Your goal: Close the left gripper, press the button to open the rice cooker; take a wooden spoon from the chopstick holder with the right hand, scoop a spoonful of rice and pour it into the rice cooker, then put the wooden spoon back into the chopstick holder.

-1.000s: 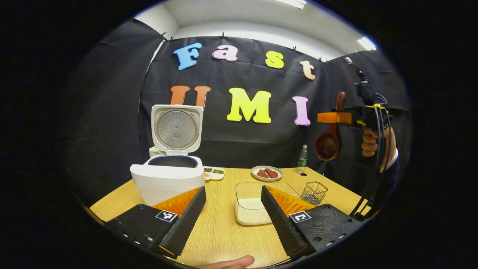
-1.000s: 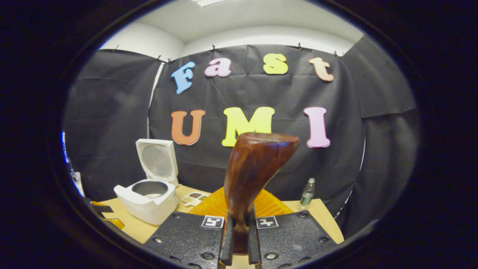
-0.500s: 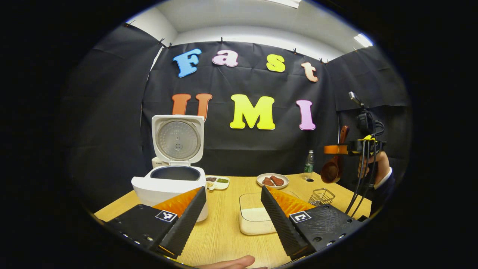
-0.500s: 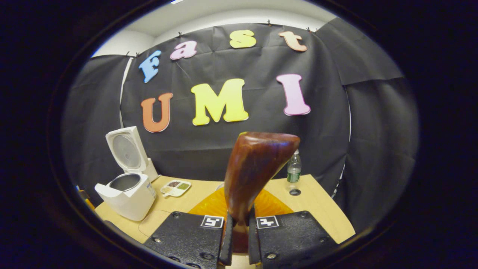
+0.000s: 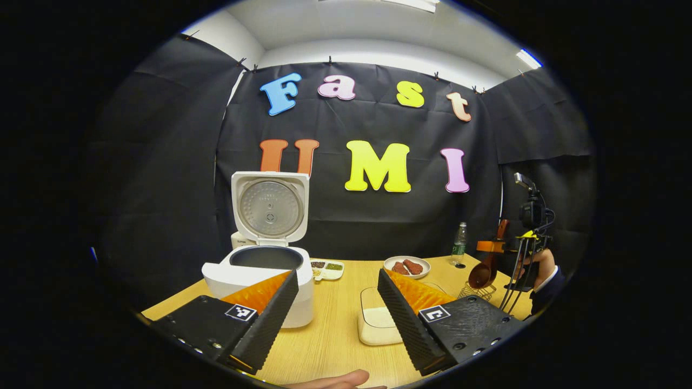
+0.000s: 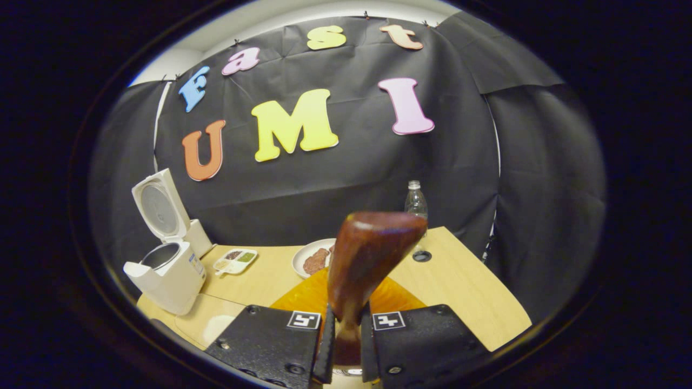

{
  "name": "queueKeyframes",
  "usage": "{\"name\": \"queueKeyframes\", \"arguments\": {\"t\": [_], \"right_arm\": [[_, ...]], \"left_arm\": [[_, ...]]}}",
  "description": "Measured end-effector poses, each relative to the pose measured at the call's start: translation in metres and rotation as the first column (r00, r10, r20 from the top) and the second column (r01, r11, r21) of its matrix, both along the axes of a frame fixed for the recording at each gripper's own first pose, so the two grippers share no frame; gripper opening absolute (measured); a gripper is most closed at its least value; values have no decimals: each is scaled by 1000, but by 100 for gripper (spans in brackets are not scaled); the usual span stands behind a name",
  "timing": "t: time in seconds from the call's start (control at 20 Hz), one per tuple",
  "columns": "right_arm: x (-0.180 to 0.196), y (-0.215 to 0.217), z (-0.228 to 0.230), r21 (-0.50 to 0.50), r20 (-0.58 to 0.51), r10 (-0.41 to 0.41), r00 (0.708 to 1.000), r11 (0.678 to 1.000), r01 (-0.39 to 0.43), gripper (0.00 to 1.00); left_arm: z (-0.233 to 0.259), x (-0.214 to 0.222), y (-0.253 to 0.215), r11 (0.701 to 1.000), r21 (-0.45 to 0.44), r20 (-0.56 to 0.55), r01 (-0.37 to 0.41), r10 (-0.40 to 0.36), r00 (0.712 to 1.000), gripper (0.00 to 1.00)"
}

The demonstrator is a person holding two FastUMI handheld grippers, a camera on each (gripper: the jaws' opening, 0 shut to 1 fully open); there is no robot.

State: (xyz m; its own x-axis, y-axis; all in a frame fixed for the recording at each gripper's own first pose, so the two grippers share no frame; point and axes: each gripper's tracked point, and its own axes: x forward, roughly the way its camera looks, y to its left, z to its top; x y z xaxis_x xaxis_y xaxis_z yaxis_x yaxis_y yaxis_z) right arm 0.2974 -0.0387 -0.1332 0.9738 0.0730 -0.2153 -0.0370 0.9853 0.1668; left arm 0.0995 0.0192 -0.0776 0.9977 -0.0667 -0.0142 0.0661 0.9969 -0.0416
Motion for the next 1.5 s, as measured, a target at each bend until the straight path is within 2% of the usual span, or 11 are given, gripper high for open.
{"name": "queueKeyframes", "arguments": {"t": [0.1, 0.15, 0.35, 0.45, 0.5, 0.55, 1.05, 1.15, 1.25, 1.35, 1.5], "right_arm": [[1, -12, 1, -11, 15, -28, 1000, 1000, 28, 27], [-2, -20, 4, -20, 29, -50, 998, 999, 50, 41], [-26, -33, 25, -56, 96, -103, 990, 992, 109, 80], [-42, -36, 32, -86, 116, -118, 986, 988, 129, 94], [-48, -35, 36, -96, 128, -118, 985, 987, 131, 90], [-57, -33, 42, -104, 140, -114, 983, 986, 130, 93], [-134, -11, 68, -133, 210, -68, 975, 986, 97, 96], [-144, -9, 71, -139, 226, -58, 972, 986, 91, 96], [-150, -12, 73, -136, 232, -71, 970, 985, 105, 96], [-155, -12, 72, -135, 230, -80, 970, 984, 113, 92], [-156, -12, 73, -124, 220, -78, 972, 987, 107, 94]], "left_arm": [[7, 6, 5, 1000, 3, 9, -10, 10, 1000, 94], [8, 8, 7, 1000, 2, 6, -11, 11, 1000, 94], [18, 16, 18, 1000, -12, 12, -24, 24, 1000, 94], [28, 19, 22, 999, -20, 23, -27, 27, 999, 94], [31, 21, 24, 999, -21, 25, -26, 26, 999, 94], [35, 24, 26, 1000, -15, 25, -23, 24, 999, 94], [114, 61, 60, 988, 149, 93, -45, 31, 995, 93], [136, 73, 69, 983, 173, 133, -60, 37, 990, 95], [145, 87, 84, 975, 190, 134, -112, 88, 987, 95], [160, 102, 88, 975, 181, 140, -126, 101, 985, 95], [181, 133, 91, 992, 80, 144, -100, 87, 986, 95]]}}
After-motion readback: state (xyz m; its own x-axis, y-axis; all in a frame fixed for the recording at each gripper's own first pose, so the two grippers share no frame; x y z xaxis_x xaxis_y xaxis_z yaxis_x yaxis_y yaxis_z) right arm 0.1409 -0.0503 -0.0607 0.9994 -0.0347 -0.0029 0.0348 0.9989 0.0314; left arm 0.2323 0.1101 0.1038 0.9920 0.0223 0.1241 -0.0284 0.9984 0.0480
